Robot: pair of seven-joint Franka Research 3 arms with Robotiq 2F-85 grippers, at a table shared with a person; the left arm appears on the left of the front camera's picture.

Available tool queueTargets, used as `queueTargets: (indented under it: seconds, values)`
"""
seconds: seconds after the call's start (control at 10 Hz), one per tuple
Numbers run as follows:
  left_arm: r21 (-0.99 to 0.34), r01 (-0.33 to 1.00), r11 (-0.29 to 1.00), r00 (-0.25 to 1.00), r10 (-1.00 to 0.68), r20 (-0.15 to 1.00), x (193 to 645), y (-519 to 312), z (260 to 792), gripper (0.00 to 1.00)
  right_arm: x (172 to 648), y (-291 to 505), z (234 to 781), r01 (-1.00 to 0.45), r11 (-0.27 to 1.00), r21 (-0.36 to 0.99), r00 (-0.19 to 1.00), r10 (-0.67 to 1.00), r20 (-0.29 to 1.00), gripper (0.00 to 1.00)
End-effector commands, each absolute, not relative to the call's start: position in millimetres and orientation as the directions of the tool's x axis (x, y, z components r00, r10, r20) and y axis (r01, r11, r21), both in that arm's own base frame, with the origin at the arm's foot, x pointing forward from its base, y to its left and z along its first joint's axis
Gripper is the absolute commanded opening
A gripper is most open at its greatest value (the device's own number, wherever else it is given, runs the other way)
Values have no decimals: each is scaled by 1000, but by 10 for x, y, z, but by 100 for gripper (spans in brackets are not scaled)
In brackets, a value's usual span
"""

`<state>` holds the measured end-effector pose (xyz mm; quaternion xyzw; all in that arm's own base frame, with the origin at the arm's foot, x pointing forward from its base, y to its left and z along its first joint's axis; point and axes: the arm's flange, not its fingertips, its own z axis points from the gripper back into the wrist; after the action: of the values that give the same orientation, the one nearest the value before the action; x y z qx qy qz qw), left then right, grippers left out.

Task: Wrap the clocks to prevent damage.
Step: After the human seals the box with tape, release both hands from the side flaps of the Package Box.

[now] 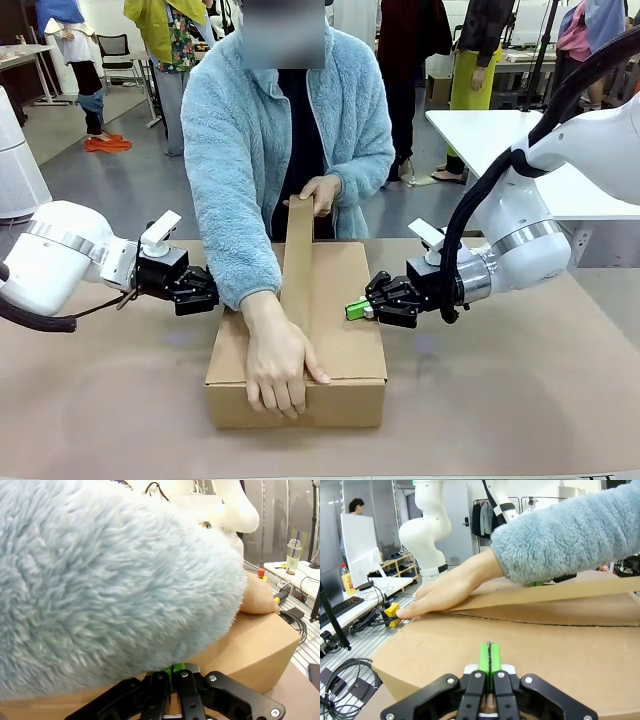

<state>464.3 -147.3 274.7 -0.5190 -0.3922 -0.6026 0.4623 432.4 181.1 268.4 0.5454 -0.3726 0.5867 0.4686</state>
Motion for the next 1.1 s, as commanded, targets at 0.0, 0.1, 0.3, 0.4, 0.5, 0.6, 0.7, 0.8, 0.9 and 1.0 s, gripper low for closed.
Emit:
queueTargets:
  seconds: [0.0,0.1,0.3,0.4,0.5,0.6,0.7,0.8,0.9,1.0]
  values:
    - [-7,967,-256,-31,-147,989,4653,-1497,2729,0,4320,1814,2653,-959,-275,77,35,154,987,1]
    - [-7,967,-256,-31,-147,989,4653,-1497,2729,0,4320,1814,2653,-959,-275,77,35,154,987,1]
    - [-7,967,-256,-31,-147,989,4653,-1497,2729,0,4320,1814,2653,-959,-275,77,35,154,987,1]
    - [-7,967,-256,-31,-147,989,4653,-1497,2729,0,4320,1814,2653,-959,-275,77,35,154,987,1]
    - [-7,967,-256,-31,-147,989,4653,-1497,2729,0,4320,1814,2653,-959,-275,77,35,154,987,1]
    - [-7,967,-256,-31,-147,989,4653,-1497,2729,0,4320,1814,2653,-959,-275,77,35,154,987,1]
    - [-7,967,-256,-31,-147,989,4653,-1497,2729,0,4320,1814,2653,-959,-275,77,35,154,987,1]
    - [-7,967,-256,-31,-147,989,4653,-1497,2729,0,4320,1814,2653,-959,-275,77,35,154,987,1]
    - [-7,967,-256,-31,-147,989,4653,-1497,2729,0,4320,1814,2653,-959,-275,77,35,154,987,1]
    - [-7,967,-256,-31,-147,989,4653,-1497,2729,0,4320,1814,2653,-959,-275,77,35,154,987,1]
